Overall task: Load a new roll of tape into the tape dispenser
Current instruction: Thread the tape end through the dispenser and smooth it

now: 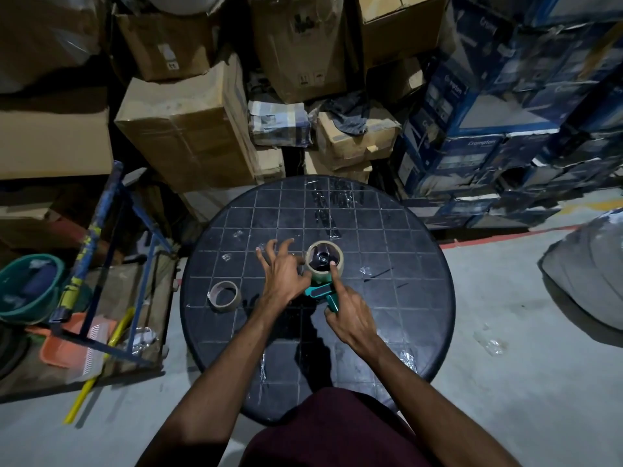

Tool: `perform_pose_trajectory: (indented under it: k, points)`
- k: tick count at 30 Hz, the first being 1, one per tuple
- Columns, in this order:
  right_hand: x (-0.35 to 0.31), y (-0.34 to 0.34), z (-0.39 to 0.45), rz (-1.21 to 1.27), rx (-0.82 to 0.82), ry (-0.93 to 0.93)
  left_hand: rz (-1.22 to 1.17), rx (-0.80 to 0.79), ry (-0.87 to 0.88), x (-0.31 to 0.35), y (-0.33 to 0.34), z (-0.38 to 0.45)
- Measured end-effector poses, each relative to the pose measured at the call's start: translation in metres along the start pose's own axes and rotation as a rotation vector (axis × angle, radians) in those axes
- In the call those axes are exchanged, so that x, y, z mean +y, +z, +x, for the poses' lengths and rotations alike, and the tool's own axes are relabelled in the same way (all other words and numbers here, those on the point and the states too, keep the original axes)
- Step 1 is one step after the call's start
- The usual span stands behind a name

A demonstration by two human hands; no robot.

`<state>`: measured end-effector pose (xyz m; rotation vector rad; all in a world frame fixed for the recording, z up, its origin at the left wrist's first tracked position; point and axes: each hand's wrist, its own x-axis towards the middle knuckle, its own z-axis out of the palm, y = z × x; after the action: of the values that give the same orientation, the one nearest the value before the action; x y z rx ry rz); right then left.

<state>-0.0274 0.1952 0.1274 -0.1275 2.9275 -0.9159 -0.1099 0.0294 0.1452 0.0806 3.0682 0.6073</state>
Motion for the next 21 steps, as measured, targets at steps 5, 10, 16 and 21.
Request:
perform_pose_trajectory:
  k: [5,10,16,21]
  points:
    - [0.002,0.0,0.003,-0.019,-0.002,0.013,0.034,-0.053,-0.012,0.004,0.002,0.003]
    - [-0.002,0.0,0.004,-0.026,-0.019,0.028,0.035,-0.097,0.007,0.001,0.003,0.007]
    - [-0.005,0.0,0.005,-0.038,-0.043,0.018,0.07,-0.124,0.004,0.001,-0.006,0.009]
    - [-0.006,-0.006,0.009,-0.024,-0.014,0.014,0.156,-0.118,0.024,-0.004,-0.009,0.012]
